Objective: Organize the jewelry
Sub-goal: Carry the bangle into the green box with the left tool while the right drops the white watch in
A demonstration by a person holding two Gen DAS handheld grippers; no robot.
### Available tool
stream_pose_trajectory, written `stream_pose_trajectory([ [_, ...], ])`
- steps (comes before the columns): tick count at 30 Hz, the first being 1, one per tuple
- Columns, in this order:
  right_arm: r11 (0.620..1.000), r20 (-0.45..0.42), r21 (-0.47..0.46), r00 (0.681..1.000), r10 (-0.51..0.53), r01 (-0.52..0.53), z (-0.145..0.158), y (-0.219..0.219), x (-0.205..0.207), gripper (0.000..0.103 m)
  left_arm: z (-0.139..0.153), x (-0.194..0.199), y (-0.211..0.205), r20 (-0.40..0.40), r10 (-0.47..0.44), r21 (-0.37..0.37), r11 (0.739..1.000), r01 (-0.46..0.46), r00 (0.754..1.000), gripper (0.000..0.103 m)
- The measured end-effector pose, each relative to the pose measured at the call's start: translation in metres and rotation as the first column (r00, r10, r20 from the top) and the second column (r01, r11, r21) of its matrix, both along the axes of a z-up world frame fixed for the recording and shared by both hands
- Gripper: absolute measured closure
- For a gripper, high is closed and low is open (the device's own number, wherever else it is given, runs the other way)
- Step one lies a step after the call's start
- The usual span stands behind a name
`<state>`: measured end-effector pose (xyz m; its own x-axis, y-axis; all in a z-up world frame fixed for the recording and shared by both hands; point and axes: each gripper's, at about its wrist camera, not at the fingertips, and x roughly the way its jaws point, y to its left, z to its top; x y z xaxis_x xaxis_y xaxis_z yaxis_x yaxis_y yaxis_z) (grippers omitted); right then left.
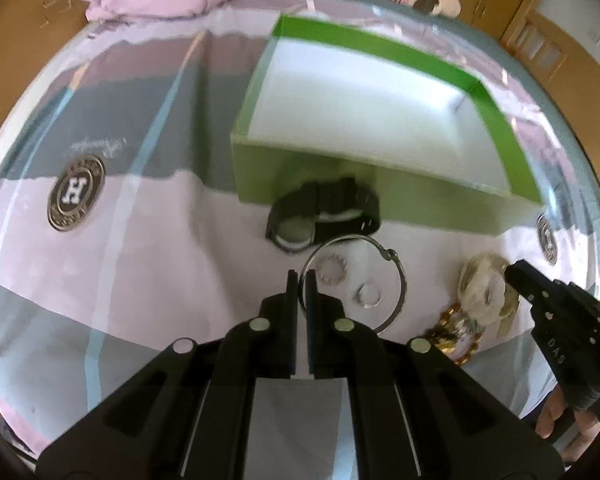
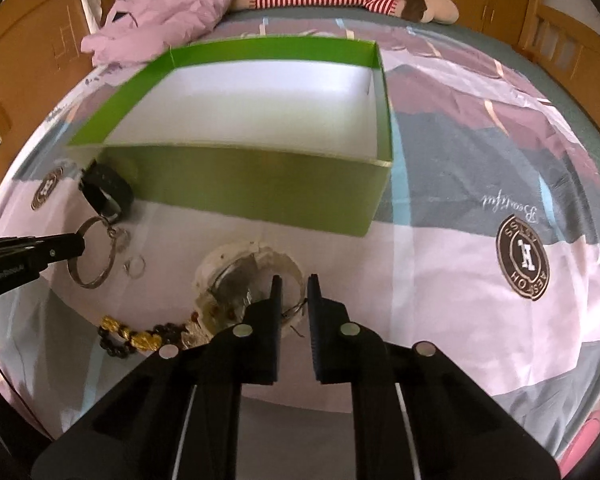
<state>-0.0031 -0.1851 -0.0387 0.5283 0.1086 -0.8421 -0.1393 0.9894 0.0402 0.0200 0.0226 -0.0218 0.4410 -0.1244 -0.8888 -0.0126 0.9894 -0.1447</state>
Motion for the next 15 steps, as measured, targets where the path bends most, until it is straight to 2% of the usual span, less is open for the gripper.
stream_pose_trajectory([
  [5,1.0,0.049,0.016,0.999,-0.005,0.004,0.018,-0.003,-0.003,0.091,0.02,-0.005,0.006,0.071,0.001,-0.021,1.0,0.0,0.997,0.1],
  [6,1.0,0.06,0.023,0.998,-0.002,0.001,0.023,-0.004,-0.004,0.092,0.022,-0.005,0.006,0.073,0.0,-0.022,1.0,0.002,0.997,0.1],
  [7,0.999,0.076,0.032,0.997,0.001,-0.004,0.029,-0.004,-0.006,0.103,0.021,-0.004,0.003,0.072,-0.002,-0.022,1.0,0.004,0.997,0.1],
  [11,1.0,0.13,0.007,0.992,0.011,-0.012,0.044,-0.004,-0.009,0.103,0.014,0.0,0.001,0.051,-0.008,-0.011,1.0,0.009,0.999,0.1],
  [13,1.0,0.116,-0.002,0.993,0.01,-0.01,0.042,-0.005,-0.004,0.103,0.011,0.001,0.001,0.045,-0.011,-0.01,1.0,0.011,0.999,0.1],
  [15,1.0,0.051,0.007,0.998,-0.021,0.021,0.031,-0.014,0.004,0.098,0.01,0.001,-0.001,0.042,-0.015,-0.009,1.0,0.016,0.999,0.1],
])
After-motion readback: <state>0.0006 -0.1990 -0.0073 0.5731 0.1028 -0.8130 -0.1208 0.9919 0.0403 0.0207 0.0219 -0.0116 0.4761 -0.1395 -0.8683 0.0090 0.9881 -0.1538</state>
